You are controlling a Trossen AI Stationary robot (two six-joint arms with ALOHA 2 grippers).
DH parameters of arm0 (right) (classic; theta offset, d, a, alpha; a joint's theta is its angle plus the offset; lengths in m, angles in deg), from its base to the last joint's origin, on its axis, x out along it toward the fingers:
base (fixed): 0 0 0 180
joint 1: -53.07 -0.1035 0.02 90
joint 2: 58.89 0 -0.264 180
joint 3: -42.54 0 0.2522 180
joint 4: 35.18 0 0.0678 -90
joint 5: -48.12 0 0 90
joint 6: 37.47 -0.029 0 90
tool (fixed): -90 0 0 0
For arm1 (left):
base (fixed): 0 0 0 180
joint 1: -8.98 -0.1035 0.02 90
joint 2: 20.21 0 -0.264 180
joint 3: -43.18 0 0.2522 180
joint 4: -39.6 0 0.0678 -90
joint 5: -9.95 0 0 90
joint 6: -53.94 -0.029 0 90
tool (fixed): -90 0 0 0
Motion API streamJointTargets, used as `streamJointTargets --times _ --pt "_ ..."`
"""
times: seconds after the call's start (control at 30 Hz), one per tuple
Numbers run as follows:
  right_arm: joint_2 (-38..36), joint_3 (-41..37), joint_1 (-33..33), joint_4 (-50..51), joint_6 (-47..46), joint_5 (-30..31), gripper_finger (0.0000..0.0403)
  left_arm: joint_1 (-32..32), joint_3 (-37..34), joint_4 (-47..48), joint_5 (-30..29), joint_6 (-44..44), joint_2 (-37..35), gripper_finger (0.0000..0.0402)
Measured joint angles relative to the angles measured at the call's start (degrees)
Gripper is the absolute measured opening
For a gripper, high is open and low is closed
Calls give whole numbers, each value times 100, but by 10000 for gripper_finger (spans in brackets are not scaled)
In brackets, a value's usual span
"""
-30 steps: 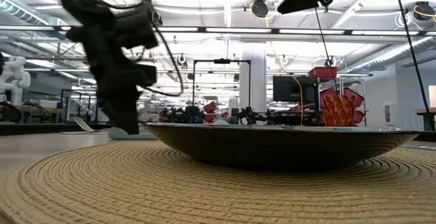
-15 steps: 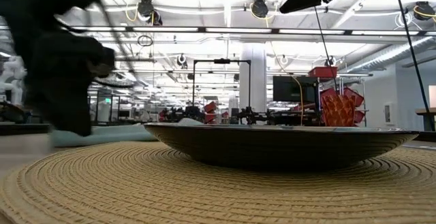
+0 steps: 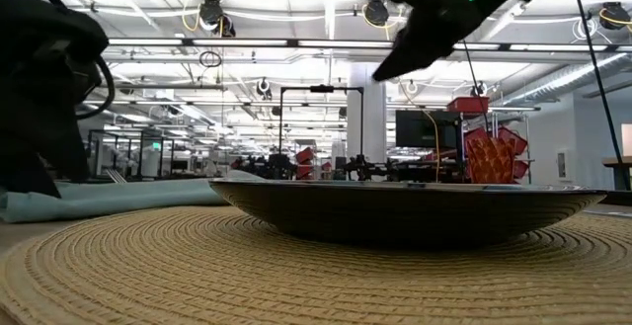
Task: Set table place
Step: Move the blue napkin beside the brown placemat
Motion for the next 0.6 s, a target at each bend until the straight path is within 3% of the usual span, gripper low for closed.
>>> streamJointTargets --times 0.27,0.6 --pt "1499 385 321 -1064 154 -1230 118 246 13 -614 -304 205 340 177" --pt "3083 1749 359 -1017 387 -1831 118 325 218 -766 -467 135 642 177"
